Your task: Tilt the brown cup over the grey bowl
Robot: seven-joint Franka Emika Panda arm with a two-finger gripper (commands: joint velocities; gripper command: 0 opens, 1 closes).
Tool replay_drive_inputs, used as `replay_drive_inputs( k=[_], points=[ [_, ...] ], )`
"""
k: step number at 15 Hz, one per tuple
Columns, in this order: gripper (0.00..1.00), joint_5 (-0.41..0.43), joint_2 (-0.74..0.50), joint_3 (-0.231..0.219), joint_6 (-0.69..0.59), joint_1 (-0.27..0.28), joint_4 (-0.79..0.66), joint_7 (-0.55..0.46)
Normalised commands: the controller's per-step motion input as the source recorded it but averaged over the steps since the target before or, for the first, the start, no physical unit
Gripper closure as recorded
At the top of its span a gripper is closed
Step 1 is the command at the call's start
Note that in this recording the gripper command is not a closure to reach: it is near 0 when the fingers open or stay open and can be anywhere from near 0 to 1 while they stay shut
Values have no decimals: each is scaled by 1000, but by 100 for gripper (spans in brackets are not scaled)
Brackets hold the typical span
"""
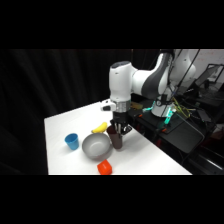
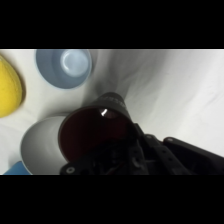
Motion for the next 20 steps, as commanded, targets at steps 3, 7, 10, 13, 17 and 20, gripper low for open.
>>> replay_drive_inputs(
  k=[3, 7, 10, 13, 17, 20],
  points=[
    [11, -249, 46, -34, 82, 74, 46, 267],
    [0, -136, -12, -17, 41, 52, 37, 155],
    [0, -117, -37, -11, 43, 45, 4, 136],
    [0, -155, -80, -22, -12, 57, 0, 174],
    [0, -129, -243, -2, -218, 54, -8, 116],
    [0, 39, -475, 58, -514, 19, 31, -57]
  ],
)
